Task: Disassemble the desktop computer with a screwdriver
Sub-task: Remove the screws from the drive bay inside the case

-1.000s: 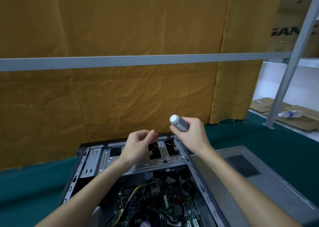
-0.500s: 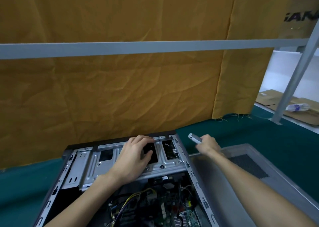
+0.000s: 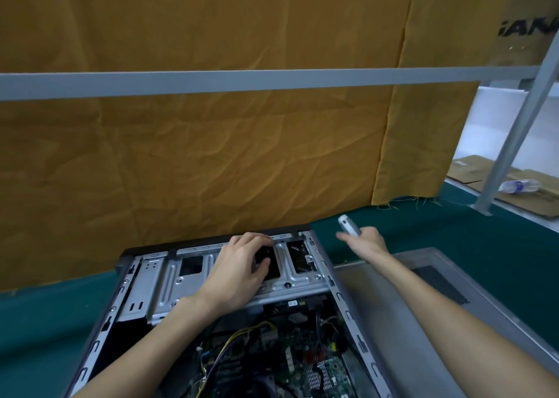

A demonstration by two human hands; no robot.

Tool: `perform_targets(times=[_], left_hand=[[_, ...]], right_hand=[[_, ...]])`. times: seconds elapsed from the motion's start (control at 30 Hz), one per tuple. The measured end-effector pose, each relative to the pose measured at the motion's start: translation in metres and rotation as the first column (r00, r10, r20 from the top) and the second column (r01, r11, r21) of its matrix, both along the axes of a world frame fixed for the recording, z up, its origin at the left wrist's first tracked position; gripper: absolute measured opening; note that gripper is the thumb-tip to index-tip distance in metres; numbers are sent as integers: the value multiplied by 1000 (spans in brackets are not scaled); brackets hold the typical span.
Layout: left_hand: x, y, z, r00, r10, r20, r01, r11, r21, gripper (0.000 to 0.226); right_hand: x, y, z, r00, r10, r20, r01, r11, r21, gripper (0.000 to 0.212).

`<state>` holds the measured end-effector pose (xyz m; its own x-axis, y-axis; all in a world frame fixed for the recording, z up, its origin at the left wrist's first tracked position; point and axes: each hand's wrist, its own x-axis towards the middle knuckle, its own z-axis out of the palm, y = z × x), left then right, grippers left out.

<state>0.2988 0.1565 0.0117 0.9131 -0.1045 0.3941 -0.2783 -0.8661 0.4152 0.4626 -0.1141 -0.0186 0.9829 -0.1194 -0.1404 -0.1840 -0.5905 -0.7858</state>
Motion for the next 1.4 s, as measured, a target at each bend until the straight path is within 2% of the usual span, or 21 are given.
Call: perform_targets(times=[0.1,0.17,0.27,0.37,0.5,0.7,0.87,1.17,1.27,1.33,1.4], left_hand=[[3,-4,3,1000,20,-17,-21,1000,-17,30],[4,-8,8,999,34,-30,-35,999,-40,28],[6,-20,16,998,-11,-56,5,995,-102,27],[7,-36,23,981,-158,-109,125,957,-263,32],[10,-46,18,957,-265,-118,197,892,-408,43],[18,-43,8,961,-246,-127,190,919,-345,52],[19,-42,7,962,-236,-136,191,941,-279,54],[17,-42,6,958,-254,-131,203,928,-313,49],[16,-44,7,966,-232,-116,188,935,-301,40],[17,-46,8,968,-214,-127,168,939,-301,31],[23,-49,10,974,-197,-112,157,943,-293,24]], right_hand=[[-29,19,51,999,16,45,-31,932,362,57],[-53,33,84,994,87,63,-107,850,515,64],[-86,54,123,975,160,152,-220,731,646,67],[-106,73,143,955,152,255,-291,648,704,66],[-111,91,143,939,83,332,-316,585,747,67],[-102,100,123,926,10,377,-322,542,776,68],[-98,102,116,916,-1,401,-332,557,761,68],[-106,112,109,901,-72,428,-300,608,735,67],[-104,113,113,875,-34,483,-349,647,678,55],[-101,113,123,850,-20,526,-395,636,663,39],[-96,112,130,828,-13,560,-428,630,648,33]])
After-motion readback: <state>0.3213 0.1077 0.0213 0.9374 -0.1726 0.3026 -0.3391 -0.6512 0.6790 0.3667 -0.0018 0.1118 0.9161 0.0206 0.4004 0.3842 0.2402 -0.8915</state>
